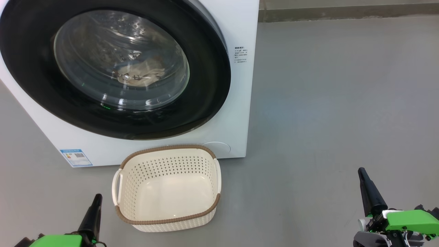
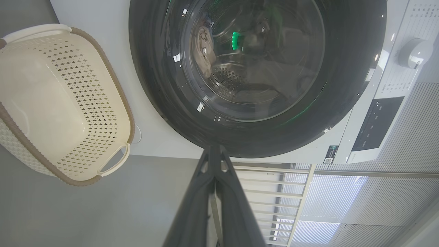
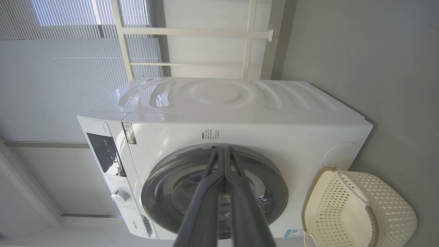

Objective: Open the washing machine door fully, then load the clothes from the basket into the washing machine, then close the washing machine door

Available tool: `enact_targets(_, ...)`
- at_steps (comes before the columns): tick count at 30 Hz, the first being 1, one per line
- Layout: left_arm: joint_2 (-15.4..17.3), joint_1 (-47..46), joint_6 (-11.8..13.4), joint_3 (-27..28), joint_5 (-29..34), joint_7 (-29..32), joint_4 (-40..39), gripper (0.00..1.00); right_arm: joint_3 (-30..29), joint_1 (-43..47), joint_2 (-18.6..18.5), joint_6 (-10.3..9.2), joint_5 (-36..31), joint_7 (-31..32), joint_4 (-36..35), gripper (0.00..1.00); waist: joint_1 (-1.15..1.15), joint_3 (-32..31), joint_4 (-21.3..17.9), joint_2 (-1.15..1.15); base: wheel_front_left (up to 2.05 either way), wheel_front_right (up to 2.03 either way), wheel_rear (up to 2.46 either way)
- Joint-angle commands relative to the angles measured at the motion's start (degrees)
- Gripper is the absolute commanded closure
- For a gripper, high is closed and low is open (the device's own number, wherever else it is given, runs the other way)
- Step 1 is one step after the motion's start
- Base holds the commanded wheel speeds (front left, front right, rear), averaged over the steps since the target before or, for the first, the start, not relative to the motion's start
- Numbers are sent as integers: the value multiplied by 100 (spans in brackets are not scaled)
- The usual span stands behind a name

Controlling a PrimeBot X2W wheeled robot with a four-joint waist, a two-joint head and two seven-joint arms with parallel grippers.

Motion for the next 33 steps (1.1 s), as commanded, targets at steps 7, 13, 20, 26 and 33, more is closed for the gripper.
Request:
enact_targets(7, 76, -239, -15, 166, -50, 35, -163, 100, 129, -41, -17, 9, 24, 45, -174, 100, 0, 0, 0, 0, 0, 0, 0)
enact_targets(13, 76, -239, -15, 165, -50, 35, -163, 100, 129, -41, -17, 9, 24, 45, -174, 100, 0, 0, 0, 0, 0, 0, 0)
enact_targets(20, 76, -239, -15, 165, -51, 35, -163, 100, 129, -41, -17, 9, 24, 45, -174, 100, 0, 0, 0, 0, 0, 0, 0)
enact_targets(26, 76, -239, -15, 165, -51, 35, -163, 100, 129, -41, -17, 9, 24, 45, -174, 100, 0, 0, 0, 0, 0, 0, 0)
enact_targets(33, 76, -239, -15, 165, -51, 35, -163, 100, 129, -41, -17, 9, 24, 45, -174, 100, 0, 0, 0, 0, 0, 0, 0)
